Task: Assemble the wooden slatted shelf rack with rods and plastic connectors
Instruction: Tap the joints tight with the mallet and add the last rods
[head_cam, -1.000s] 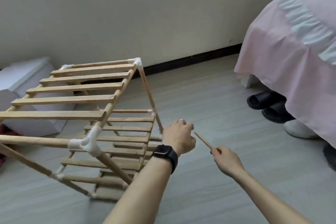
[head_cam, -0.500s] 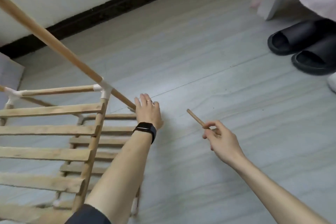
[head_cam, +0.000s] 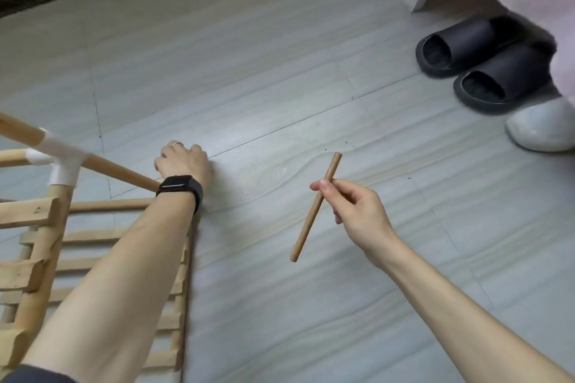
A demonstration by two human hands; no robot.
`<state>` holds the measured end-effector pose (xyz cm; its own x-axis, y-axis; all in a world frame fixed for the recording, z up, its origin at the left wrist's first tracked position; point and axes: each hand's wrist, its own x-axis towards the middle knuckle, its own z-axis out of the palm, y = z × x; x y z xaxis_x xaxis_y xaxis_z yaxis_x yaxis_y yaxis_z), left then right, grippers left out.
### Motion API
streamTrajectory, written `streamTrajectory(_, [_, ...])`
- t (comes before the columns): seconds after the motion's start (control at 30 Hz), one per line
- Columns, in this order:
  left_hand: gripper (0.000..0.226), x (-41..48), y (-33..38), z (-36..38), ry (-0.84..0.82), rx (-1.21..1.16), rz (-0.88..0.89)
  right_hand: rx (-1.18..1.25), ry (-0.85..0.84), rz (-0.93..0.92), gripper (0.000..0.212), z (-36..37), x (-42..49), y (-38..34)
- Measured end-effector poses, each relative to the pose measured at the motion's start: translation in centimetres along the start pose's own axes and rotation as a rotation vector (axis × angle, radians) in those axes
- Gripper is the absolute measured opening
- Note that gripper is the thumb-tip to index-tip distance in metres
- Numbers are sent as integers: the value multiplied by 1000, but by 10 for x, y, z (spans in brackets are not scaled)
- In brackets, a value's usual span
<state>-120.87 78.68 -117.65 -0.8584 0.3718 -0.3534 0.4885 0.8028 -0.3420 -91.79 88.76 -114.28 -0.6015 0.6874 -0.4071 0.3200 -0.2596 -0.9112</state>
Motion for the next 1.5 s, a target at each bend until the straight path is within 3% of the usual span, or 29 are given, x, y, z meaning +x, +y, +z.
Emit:
streamTrajectory(0.1, [45,-30,26,-20,46,-596,235,119,-66,136,26,-6,-8,-5])
streamTrajectory(0.17, [49,-63,47,-37,-86,-1185,290,276,-137,207,27,-13,-19,-9])
streamTrajectory(0.23, [49,-99,64,-46,-254,-1596,222,365,-194,231,29,-22,-31,-13])
streamTrajectory(0.4, [39,-175,80,-36,-781,-2051,164,472,-205,262,27,-44,-64,-19])
streamTrajectory(0.57, [30,-221,72,-34,-899,-2129,213,437,-212,205,22,-62,-105,-19])
streamTrajectory(0.7, [36,-241,60,-34,-937,-2129,230,110,-140,65,22,-70,-132,-15])
streamTrajectory(0.83, [39,-254,51,-31,-879,-1976,277,19,-101,47,21,-70,-149,-5])
streamTrajectory(1.1, [41,-271,60,-20,-854,-2027,159,-274,-66,-80,14,-67,-166,8])
streamTrajectory(1.2, [41,-273,63,-17,-779,-1934,230,-347,-25,-102,17,-66,-164,9])
streamTrajectory(1.37, [43,-272,65,-12,-435,-1752,339,-550,-14,-167,19,-61,-157,5])
streamTrajectory(1.5, [46,-272,63,-16,-265,-1669,356,-576,9,-201,25,-54,-154,-5])
